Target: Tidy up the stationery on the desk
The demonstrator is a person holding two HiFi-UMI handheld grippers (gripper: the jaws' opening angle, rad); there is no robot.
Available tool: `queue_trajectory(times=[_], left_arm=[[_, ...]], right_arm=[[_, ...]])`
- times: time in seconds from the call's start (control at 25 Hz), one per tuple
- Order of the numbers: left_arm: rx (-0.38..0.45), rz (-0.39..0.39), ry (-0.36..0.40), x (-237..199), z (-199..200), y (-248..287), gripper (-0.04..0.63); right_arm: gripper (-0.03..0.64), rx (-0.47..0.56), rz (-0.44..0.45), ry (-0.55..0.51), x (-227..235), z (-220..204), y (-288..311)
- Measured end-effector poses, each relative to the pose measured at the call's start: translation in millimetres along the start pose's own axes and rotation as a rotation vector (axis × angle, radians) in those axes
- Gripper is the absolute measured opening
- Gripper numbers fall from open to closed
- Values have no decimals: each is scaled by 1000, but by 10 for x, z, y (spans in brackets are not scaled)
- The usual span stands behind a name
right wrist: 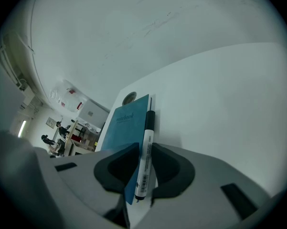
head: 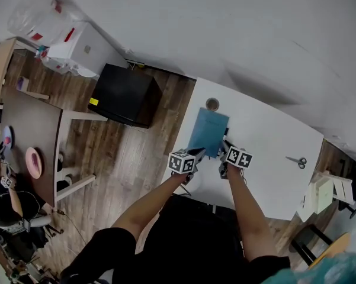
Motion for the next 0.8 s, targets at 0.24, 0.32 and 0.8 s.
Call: queue_trajectory(times=[0.24, 0.32, 0.8], left_arm=[[0, 26, -6, -9, -65, -79, 21], [1, 33, -5, 5, -83, -95, 21], [-10, 35, 46, 291, -167, -50, 21]], right_arm=[[84, -5, 21, 1, 20, -5, 9], [84, -3, 26, -9, 20, 3, 4], [84, 30, 42, -21, 157, 90, -354]])
Point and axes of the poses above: the fingertips, and each gripper's own axes: y forward along the fingers, x to its right, z out of its top, the point moved 9 cm from there along -y, backward along the fingers, and after that the axes turned 14 degrees about x, right-handed, at the moved point
